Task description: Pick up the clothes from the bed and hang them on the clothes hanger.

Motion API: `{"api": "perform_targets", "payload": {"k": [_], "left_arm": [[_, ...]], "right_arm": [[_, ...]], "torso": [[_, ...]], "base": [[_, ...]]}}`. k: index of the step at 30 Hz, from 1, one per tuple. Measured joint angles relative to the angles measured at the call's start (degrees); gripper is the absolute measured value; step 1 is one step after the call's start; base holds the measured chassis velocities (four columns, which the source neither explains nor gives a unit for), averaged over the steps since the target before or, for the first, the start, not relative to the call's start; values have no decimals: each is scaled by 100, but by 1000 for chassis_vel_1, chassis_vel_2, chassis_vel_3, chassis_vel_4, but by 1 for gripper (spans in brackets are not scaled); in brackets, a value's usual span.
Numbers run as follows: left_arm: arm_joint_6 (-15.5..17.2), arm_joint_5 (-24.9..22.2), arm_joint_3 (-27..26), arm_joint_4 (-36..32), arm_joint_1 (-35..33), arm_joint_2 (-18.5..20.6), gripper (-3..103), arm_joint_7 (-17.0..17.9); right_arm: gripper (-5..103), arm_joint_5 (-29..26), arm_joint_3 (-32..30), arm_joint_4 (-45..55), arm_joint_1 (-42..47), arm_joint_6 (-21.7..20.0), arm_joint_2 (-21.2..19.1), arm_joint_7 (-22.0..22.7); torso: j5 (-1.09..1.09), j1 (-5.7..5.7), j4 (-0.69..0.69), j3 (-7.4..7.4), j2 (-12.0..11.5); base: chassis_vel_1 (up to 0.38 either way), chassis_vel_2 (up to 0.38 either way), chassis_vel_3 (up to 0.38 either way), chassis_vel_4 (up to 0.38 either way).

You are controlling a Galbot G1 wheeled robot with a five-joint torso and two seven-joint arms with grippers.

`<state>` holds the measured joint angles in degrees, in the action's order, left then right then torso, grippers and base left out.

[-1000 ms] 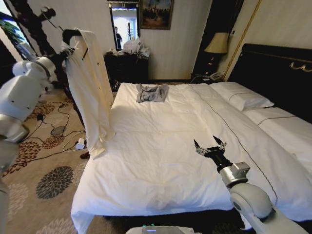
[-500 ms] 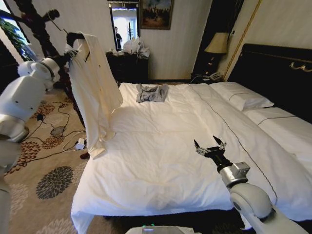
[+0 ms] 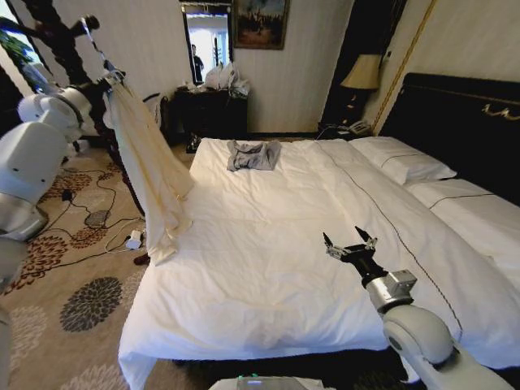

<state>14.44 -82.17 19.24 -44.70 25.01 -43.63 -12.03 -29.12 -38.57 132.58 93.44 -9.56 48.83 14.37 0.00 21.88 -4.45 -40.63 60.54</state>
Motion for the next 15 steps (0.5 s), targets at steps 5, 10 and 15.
{"api": "perform_targets", "payload": {"k": [5, 10, 15], "left_arm": [[3, 62, -20, -236, -108, 193, 99, 54], [25, 76, -81, -692, -276, 495, 100, 173], [44, 105, -245, -1190, -588, 813, 100, 229]], "right_arm": [[100, 0, 0, 0, 0, 0, 0, 0], [100, 0, 0, 0, 0, 0, 0, 0], [100, 0, 0, 0, 0, 0, 0, 0]], "torso": [[0, 0, -1, 0, 0], [0, 0, 1, 0, 0], [-1, 0, 0, 0, 0]], "base": [[0, 0, 0, 0], [0, 0, 0, 0], [0, 0, 0, 0]]}}
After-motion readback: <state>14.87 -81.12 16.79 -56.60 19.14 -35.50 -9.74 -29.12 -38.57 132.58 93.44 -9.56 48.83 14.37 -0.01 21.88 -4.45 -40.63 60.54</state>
